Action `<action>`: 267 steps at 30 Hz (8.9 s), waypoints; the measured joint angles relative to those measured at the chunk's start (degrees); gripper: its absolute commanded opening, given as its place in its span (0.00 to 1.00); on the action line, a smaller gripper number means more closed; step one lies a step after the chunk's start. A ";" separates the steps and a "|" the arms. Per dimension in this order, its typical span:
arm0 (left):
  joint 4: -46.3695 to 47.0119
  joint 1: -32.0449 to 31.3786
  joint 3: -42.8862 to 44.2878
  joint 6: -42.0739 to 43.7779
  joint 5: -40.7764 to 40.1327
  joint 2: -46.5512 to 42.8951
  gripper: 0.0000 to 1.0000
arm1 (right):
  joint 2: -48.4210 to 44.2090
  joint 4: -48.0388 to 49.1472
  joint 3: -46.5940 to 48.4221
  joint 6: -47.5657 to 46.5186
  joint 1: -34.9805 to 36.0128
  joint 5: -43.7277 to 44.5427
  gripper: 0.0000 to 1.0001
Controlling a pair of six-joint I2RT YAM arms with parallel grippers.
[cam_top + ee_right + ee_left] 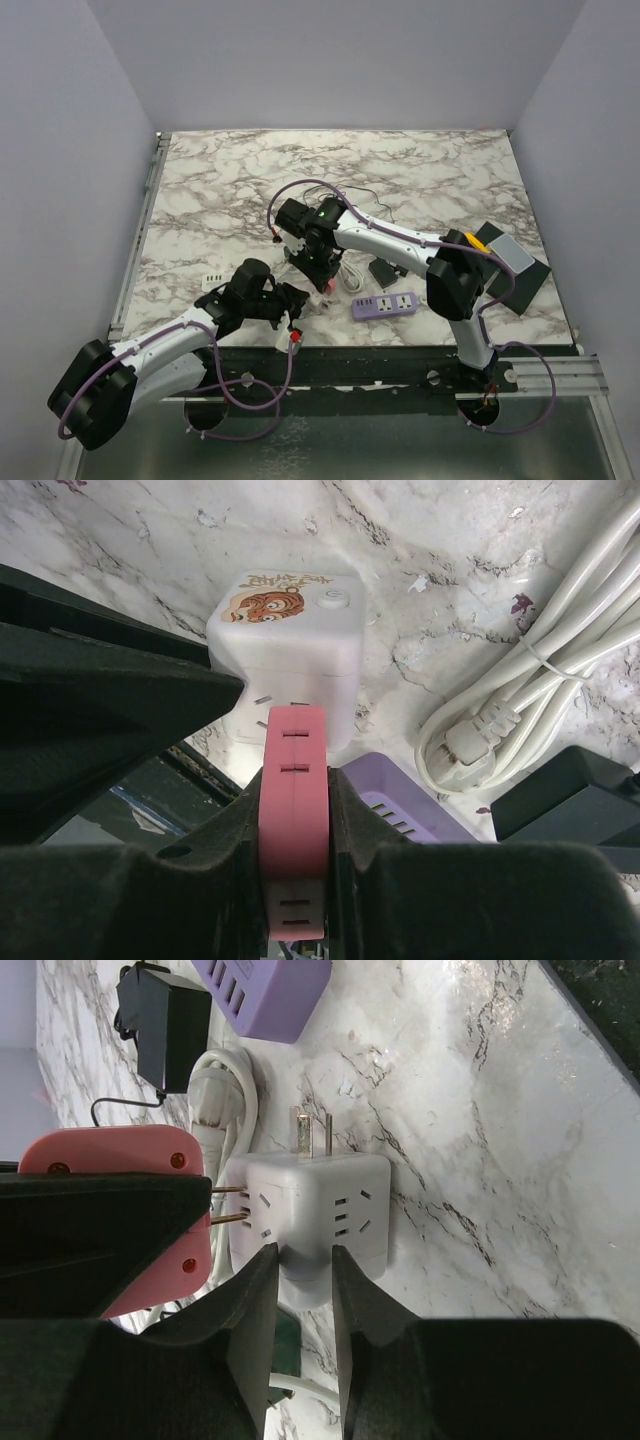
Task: Insert the plug
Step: Insert the plug into the socket.
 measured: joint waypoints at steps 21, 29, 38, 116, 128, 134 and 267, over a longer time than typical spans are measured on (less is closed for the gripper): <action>0.76 -1.66 0.00 -0.33 -1.92 -0.22 0.18 | 0.11 0.00 0.07 -0.13 0.02 0.04 0.01; 0.48 -1.86 0.00 -0.44 -2.12 -0.70 0.18 | 0.17 -0.02 0.42 -0.13 0.02 1.03 0.01; 0.39 -2.14 0.00 -0.46 -2.27 -0.87 0.18 | 0.26 0.00 1.01 -0.35 0.02 1.68 0.01; 1.70 -3.87 -0.11 -3.30 -3.89 -0.52 0.13 | -0.11 1.29 -2.25 3.96 0.00 1.20 0.01; 2.32 -4.39 -0.17 -4.39 -4.68 -0.48 0.12 | -1.84 4.55 -5.46 7.10 0.11 -0.85 0.01; 2.54 -4.42 -0.22 -5.05 -4.68 -0.48 0.08 | -2.49 5.38 -6.36 7.17 0.11 -0.76 0.01; -3.50 -6.19 9.27 1.51 -5.38 10.16 0.13 | 0.07 5.31 -5.40 -4.39 -12.09 -12.48 0.60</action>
